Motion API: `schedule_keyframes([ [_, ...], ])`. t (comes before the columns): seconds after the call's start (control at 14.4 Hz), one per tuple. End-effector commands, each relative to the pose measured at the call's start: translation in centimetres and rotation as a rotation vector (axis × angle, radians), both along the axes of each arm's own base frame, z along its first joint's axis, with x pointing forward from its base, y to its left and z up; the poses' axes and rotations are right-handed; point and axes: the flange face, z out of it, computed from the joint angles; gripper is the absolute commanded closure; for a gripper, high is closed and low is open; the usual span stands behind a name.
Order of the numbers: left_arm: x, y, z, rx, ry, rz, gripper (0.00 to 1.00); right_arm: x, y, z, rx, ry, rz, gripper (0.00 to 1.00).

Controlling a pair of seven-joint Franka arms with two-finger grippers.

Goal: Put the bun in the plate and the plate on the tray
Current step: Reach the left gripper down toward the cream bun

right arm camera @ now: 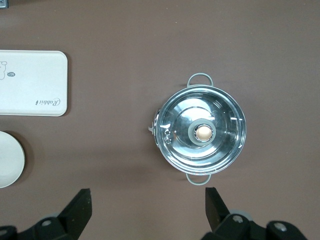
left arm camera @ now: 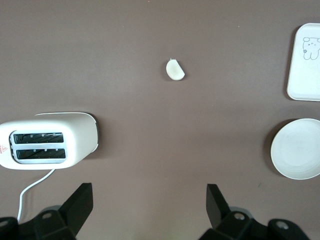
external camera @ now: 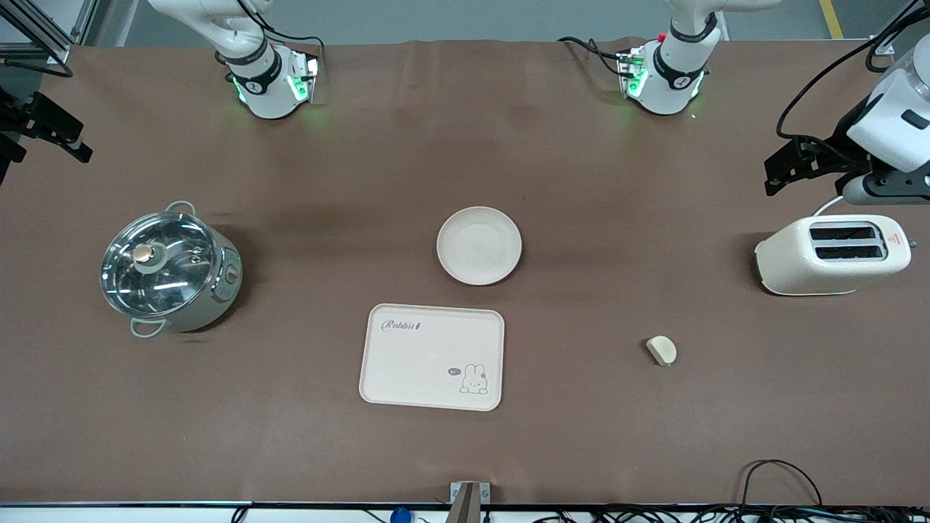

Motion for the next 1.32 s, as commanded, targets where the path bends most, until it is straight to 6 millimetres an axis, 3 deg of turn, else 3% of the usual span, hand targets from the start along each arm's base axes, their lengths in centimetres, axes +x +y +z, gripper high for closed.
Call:
schedule_keyframes([
  [0.0,0.0,0.1,0.6,0.021,-0.002,0.005,0.00,-0.4,0.5,0.3,-0.014,-0.015,-0.001,0.00],
  [0.21,0.3,0.6,0.4,0.018,0.000,0.011,0.00,-0.3,0.7,0.3,-0.014,-0.019,0.002,0.00],
  [0.35,2.1,1.0,-1.6,0.017,0.029,0.023,0.00,-0.3,0.9,0.4,-0.012,-0.021,0.006,0.00],
  [0.49,4.7,1.3,-5.5,0.018,0.054,0.039,0.00,-0.4,0.5,0.3,0.001,-0.014,0.007,0.00],
  [0.56,6.1,1.4,-7.2,0.013,0.041,0.044,0.00,0.4,1.0,-0.8,0.000,0.007,0.016,0.00],
  [0.62,7.5,1.5,-9.2,0.010,0.030,0.061,0.00,1.4,2.0,-2.3,-0.001,0.038,0.036,0.00],
  [0.69,8.6,1.8,-10.8,0.005,0.024,0.086,0.00,2.2,4.6,-3.7,-0.004,0.068,0.089,0.00],
  [0.83,10.3,1.7,-14.1,0.003,0.020,0.130,0.00,2.3,6.3,-4.4,-0.007,0.089,0.108,0.00],
  [0.97,12.2,1.6,-19.2,-0.001,0.025,0.238,0.00,2.6,6.0,-4.9,-0.003,0.099,0.110,0.00],
  [1.25,13.2,1.0,-27.4,0.004,0.041,0.493,0.00,2.9,4.5,-4.9,-0.002,0.093,0.073,0.00],
])
